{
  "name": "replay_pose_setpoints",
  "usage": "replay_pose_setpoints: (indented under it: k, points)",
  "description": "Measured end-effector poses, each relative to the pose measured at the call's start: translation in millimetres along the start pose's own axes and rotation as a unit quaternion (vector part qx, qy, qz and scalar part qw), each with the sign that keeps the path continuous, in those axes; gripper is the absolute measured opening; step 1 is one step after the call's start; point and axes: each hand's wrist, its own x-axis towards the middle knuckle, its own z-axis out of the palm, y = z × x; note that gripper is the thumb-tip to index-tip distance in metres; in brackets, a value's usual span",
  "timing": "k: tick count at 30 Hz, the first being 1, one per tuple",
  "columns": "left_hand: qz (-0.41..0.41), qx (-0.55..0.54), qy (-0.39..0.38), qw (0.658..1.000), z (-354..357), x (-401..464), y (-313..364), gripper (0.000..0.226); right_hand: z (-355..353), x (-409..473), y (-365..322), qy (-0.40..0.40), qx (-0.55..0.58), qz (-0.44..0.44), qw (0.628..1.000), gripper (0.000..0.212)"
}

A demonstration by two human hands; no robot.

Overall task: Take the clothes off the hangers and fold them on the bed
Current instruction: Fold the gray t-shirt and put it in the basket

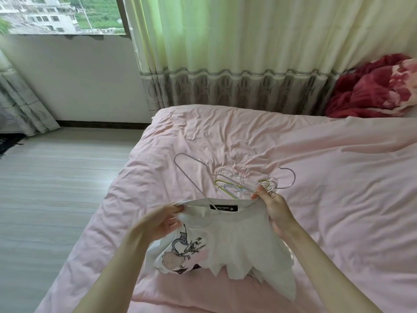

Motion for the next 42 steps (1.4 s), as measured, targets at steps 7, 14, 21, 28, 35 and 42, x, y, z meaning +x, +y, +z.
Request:
replay_pose_setpoints:
  k: [7, 14, 21, 28, 35, 42]
  points:
    - [0.07, 0.264, 0.073, 0.959, 30, 11, 1, 0.021, 26, 5, -25, 0.014, -0.173, -0.101, 0.98, 0.045]
    - [0.181, 0.433, 0.078, 0.879, 49, 9, 9, 0.036, 51, 14, -57, 0.027, -0.172, -0.142, 0.974, 0.044]
    - [0.286, 0.387, 0.17, 0.86, 49, 4, 35, 0.032, 56, 27, -96, 0.038, 0.025, -0.09, 0.995, 0.039]
    - [0.346, 0.307, 0.171, 0.87, 59, -8, 68, 0.027, 47, 35, -123, 0.034, -0.06, -0.148, 0.987, 0.04]
    - [0.301, 0.398, 0.147, 0.854, 61, 3, 52, 0.029, 40, 47, -153, 0.031, 0.239, -0.1, 0.965, 0.034]
    - [0.304, 0.351, 0.231, 0.855, 44, 12, 40, 0.02, 16, 68, -125, 0.14, -0.056, -0.16, 0.976, 0.036]
